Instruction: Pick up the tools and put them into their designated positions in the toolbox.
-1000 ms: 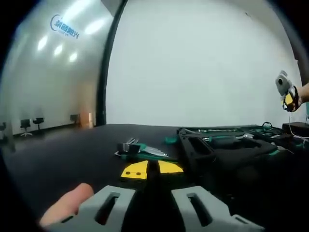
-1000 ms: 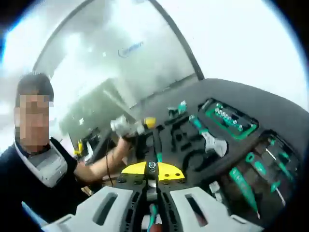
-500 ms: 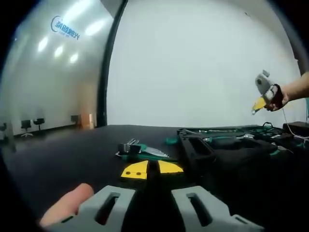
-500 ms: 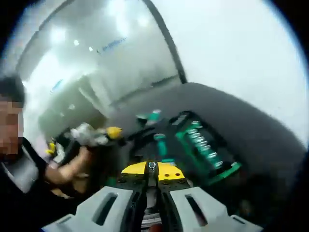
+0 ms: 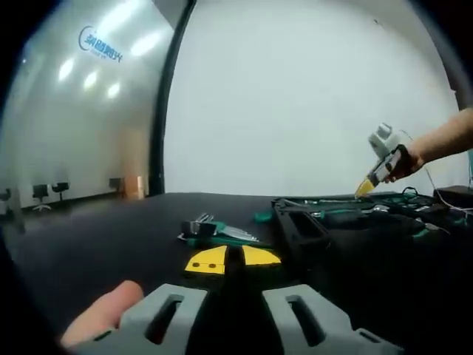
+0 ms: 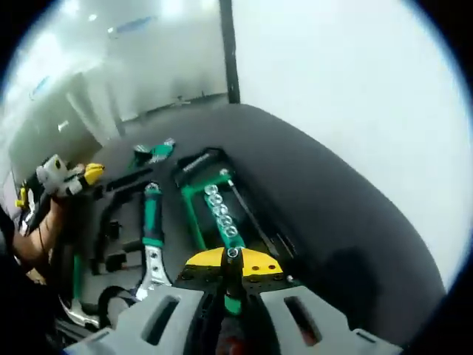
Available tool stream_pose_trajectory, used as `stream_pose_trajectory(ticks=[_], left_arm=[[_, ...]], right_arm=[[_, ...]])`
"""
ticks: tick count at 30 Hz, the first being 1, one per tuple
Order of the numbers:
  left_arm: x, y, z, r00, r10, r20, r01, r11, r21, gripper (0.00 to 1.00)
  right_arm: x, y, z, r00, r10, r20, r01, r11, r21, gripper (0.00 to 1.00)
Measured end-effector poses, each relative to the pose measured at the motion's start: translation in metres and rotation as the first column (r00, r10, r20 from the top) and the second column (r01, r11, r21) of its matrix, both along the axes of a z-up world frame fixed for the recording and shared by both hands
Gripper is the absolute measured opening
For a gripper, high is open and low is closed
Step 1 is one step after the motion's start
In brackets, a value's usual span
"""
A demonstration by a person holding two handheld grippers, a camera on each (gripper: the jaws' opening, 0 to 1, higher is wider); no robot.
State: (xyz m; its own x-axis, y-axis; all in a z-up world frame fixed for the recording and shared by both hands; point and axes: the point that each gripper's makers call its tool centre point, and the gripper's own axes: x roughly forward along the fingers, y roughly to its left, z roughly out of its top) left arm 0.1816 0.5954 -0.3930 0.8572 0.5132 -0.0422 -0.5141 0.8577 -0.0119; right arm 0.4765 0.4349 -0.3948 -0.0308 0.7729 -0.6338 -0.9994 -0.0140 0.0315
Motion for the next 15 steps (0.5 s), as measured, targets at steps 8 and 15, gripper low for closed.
stream_pose_trajectory(ticks=[8, 15], left_arm=[[0.001, 0.003, 0.000, 1.000, 0.001, 0.001, -0.001, 1.000, 0.001, 0.08], [0.002, 0.004, -0.001, 1.000, 0.003, 0.001, -0.003, 1.000, 0.003, 0.08]], right_arm=[[0.007, -0.001, 0.000, 1.000, 0.022, 0.008, -0.022, 0.999, -0.047, 0.04], [0.019, 0.002, -0.004, 0.990, 0.092, 0.105, -0.075, 0.985, -0.156, 0.04]])
